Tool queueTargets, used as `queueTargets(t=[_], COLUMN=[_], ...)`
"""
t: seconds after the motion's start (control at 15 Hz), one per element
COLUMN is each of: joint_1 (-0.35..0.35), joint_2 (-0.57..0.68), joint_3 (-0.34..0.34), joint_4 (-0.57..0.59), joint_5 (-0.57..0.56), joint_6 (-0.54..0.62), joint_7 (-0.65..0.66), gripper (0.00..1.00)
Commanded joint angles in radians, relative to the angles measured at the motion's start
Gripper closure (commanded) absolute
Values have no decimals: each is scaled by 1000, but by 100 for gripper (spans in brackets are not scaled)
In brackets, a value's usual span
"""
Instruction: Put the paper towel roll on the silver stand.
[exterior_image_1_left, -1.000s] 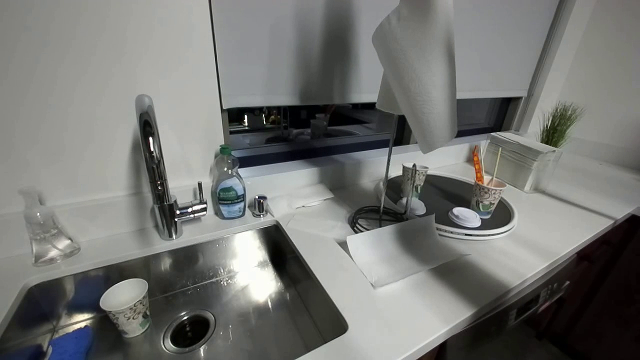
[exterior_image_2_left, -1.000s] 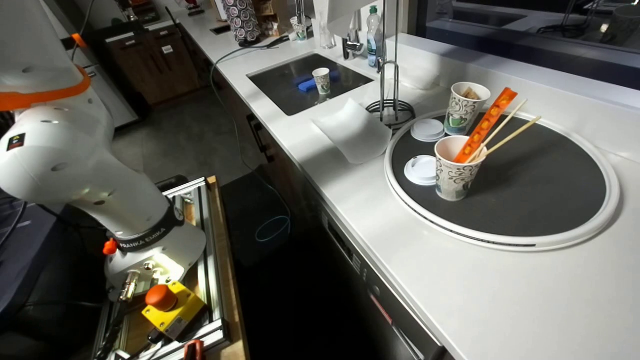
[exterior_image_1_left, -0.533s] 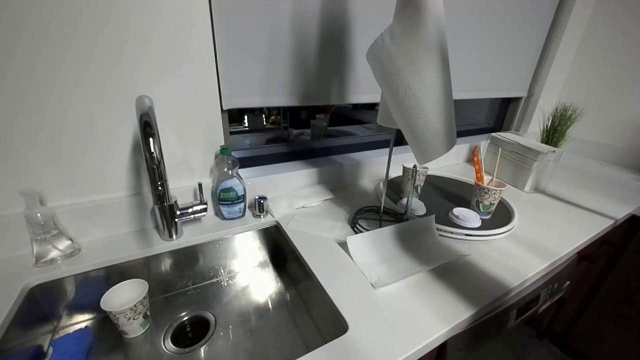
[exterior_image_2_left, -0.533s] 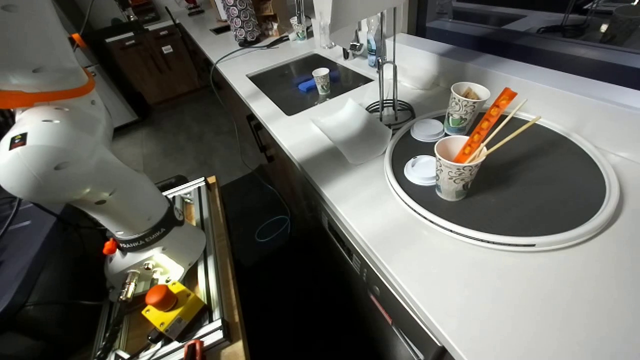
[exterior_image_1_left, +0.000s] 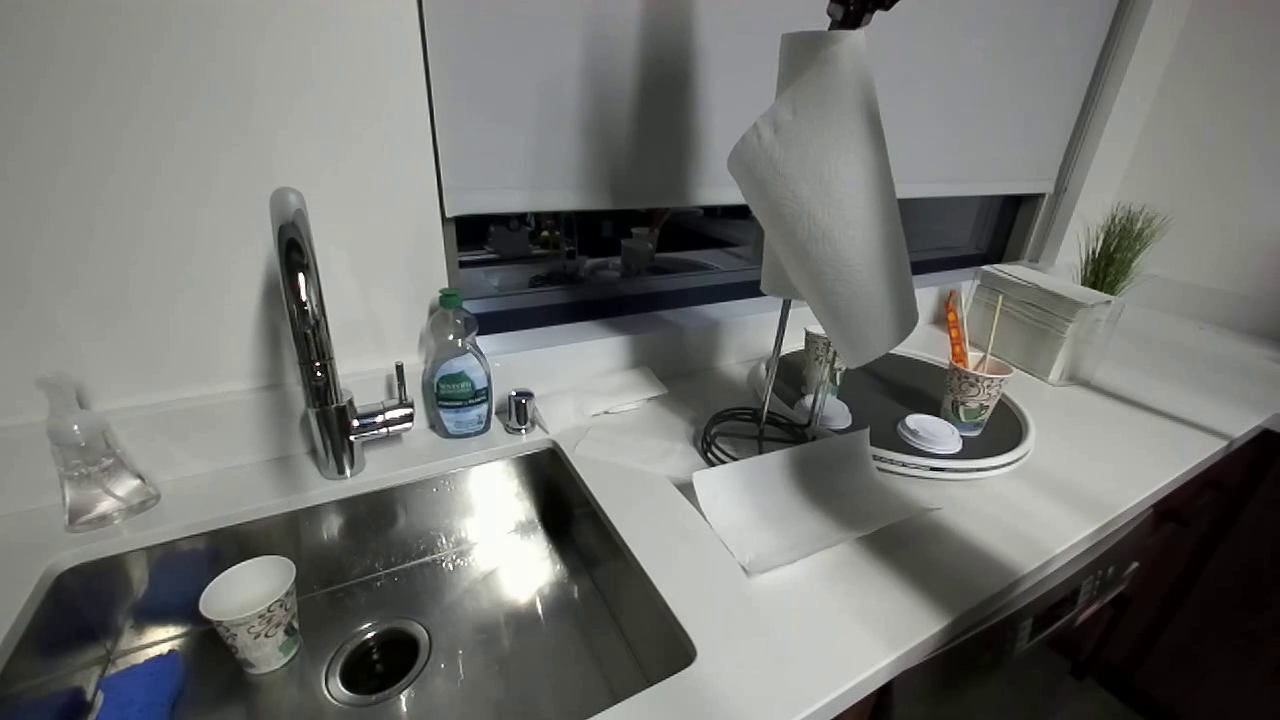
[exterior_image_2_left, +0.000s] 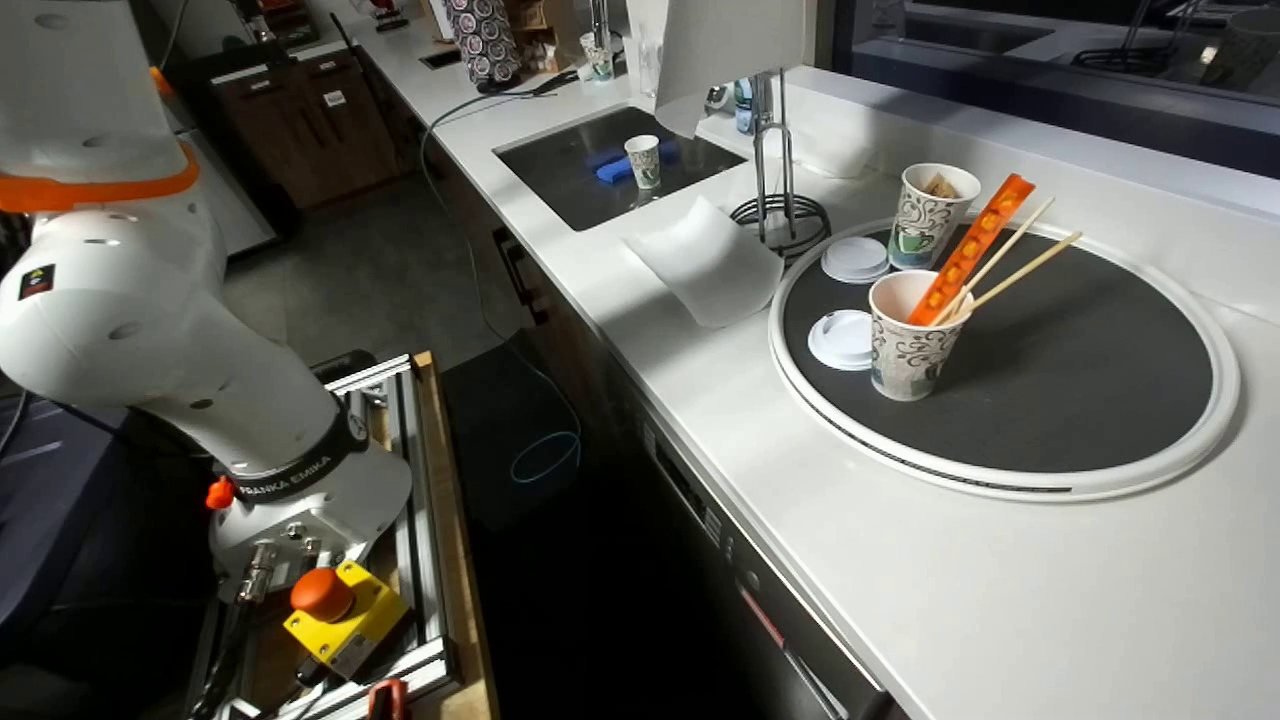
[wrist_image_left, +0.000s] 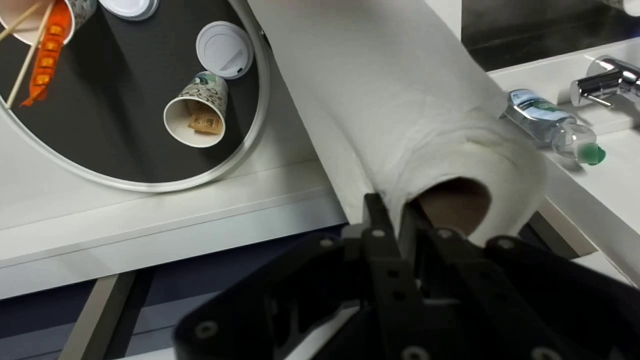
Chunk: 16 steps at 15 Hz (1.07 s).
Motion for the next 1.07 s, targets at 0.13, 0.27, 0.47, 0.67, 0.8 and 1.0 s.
queueTargets(t=[0.13, 0.27, 0.47, 0.67, 0.8, 1.0], joint_1=[-21, -28, -45, -73, -93, -87], joint_2=[54, 64, 55, 8, -25, -32], joint_3=[9, 9, 9, 8, 2, 0], joint_4=[-8, -7, 11, 55, 93, 89], joint_5=[52, 64, 99, 154, 175, 156], joint_6=[-32, -45, -89, -191, -253, -225], joint_7=[-27, -27, -26, -23, -22, -13], gripper=[90, 63, 42, 19, 5, 6])
